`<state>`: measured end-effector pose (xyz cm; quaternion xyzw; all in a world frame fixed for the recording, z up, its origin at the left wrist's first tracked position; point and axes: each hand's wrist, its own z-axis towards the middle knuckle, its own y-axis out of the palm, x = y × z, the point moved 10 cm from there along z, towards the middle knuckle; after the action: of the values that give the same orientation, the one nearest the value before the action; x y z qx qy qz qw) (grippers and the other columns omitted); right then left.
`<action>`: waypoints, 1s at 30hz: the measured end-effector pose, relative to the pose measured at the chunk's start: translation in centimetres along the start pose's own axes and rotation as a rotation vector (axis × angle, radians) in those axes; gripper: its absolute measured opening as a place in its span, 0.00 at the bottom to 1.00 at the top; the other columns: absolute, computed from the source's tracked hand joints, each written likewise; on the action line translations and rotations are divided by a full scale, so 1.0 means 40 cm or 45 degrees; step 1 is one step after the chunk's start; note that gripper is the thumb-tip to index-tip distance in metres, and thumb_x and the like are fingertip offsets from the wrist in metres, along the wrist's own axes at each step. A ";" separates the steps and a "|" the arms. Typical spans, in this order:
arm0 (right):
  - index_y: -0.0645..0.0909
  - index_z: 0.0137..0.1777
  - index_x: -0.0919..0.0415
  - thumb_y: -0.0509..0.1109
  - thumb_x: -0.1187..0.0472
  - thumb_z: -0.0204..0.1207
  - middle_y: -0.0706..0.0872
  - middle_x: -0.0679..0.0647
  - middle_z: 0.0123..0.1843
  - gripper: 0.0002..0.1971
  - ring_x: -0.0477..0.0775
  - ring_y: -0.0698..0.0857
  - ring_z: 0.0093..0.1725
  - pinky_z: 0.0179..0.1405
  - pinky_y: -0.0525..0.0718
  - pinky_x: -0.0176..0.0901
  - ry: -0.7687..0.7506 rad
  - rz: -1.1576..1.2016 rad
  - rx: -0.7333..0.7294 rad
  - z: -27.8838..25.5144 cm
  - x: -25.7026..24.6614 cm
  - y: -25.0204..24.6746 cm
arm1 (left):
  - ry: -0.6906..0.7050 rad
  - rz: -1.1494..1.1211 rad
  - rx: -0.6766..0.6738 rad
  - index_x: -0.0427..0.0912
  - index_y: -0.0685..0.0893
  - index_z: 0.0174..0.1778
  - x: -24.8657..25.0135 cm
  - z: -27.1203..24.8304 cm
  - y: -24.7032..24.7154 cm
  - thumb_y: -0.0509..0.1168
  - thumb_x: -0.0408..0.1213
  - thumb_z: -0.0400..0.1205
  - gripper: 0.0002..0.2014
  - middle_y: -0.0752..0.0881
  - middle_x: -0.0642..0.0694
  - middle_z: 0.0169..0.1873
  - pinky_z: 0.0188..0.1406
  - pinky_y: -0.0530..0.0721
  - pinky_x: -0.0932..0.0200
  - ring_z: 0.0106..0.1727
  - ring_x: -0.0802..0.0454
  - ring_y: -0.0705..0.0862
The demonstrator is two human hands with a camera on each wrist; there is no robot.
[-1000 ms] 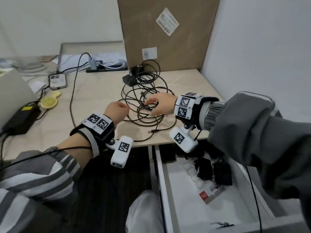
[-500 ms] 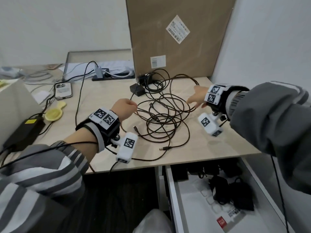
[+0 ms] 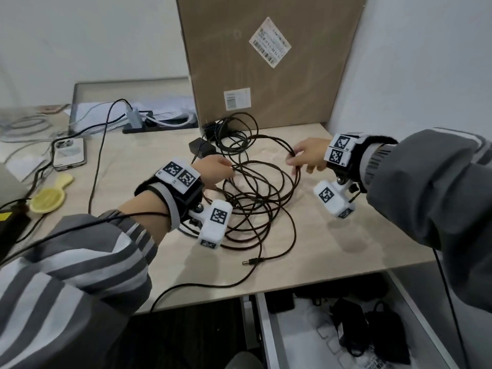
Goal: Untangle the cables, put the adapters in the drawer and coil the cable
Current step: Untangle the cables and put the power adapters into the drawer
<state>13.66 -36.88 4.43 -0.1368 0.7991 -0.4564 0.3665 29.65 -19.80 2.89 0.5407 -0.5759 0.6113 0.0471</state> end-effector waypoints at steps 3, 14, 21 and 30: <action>0.85 0.49 0.66 0.67 0.60 0.80 0.89 0.56 0.37 0.09 0.42 0.77 0.21 0.16 0.68 0.30 -0.005 0.223 0.055 0.016 -0.004 -0.021 | 0.087 0.036 0.186 0.39 0.83 0.63 0.012 0.004 -0.052 0.65 0.33 0.80 0.15 0.83 0.42 0.62 0.66 0.79 0.51 0.64 0.44 0.79; 0.72 0.32 0.64 0.66 0.64 0.81 0.78 0.52 0.13 0.15 0.40 0.72 0.08 0.10 0.68 0.26 0.359 0.892 0.475 -0.032 0.150 -0.158 | 0.068 0.273 0.308 0.38 0.83 0.63 -0.050 0.067 -0.172 0.65 0.31 0.80 0.15 0.82 0.40 0.63 0.55 0.74 0.57 0.63 0.43 0.79; 0.77 0.32 0.66 0.71 0.61 0.79 0.78 0.50 0.11 0.15 0.39 0.74 0.09 0.12 0.73 0.24 0.343 0.873 0.504 0.022 0.096 -0.113 | 0.099 0.621 0.093 0.43 0.75 0.73 -0.072 0.159 -0.191 0.65 0.27 0.79 0.25 0.76 0.42 0.72 0.64 0.78 0.52 0.68 0.42 0.77; 0.84 0.42 0.70 0.73 0.58 0.77 0.83 0.57 0.30 0.13 0.40 0.77 0.14 0.17 0.79 0.24 0.385 0.762 0.465 0.095 0.112 -0.113 | 0.193 1.050 -0.078 0.49 0.56 0.83 -0.060 0.301 -0.190 0.52 0.17 0.79 0.37 0.71 0.42 0.76 0.62 0.76 0.56 0.72 0.43 0.74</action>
<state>12.74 -44.20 4.92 0.2392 0.7544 -0.4790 0.3798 43.13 -25.02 3.15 0.2167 -0.7571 0.5994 -0.1433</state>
